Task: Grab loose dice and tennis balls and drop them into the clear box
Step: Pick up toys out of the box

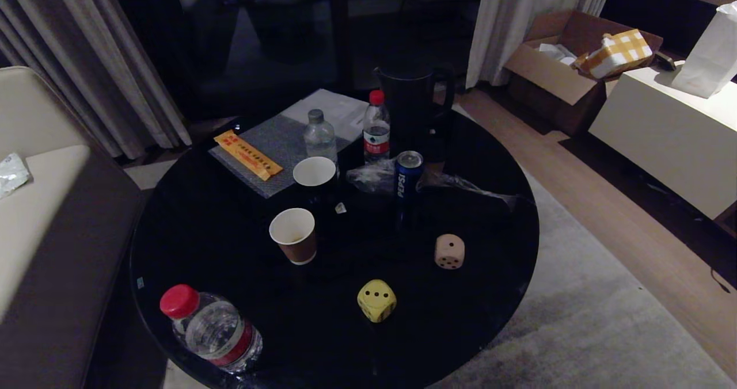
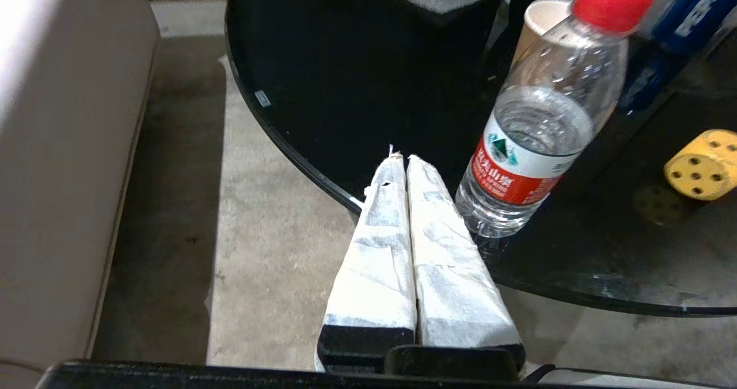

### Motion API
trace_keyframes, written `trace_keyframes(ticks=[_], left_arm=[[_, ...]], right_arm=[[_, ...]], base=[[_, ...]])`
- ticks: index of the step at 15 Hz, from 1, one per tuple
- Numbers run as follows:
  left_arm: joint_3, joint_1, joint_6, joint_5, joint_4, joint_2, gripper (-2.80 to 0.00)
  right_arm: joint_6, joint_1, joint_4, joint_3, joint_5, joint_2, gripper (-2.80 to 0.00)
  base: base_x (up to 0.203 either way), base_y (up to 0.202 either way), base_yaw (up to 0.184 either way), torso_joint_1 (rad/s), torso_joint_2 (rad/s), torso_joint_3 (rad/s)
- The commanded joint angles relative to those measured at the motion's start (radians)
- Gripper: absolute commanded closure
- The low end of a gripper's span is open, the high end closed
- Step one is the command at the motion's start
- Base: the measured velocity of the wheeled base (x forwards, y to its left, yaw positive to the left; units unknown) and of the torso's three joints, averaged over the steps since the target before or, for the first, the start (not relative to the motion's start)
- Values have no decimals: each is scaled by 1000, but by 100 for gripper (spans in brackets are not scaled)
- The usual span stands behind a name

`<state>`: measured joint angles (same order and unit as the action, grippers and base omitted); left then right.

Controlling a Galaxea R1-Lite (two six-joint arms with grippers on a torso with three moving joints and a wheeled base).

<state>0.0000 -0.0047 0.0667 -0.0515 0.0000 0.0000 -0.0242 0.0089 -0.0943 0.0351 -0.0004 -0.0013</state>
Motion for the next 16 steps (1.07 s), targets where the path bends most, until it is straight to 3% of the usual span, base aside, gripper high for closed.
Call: trace_keyframes(ticks=[1,11,16], left_arm=[[2,0,1,-1,0,2,0],[2,0,0,-1,1,2,0],[2,0,-1,-1,0,1,0]], right_arm=[[0,0,-1,0,0,1,0],[1,0,-1,0,2,1,0],[18,-1,1,-1,5,1,0]], base=[[0,0,0,2,7,-193],[0,0,0,2,1,-198],[0,0,0,1,3,-58]])
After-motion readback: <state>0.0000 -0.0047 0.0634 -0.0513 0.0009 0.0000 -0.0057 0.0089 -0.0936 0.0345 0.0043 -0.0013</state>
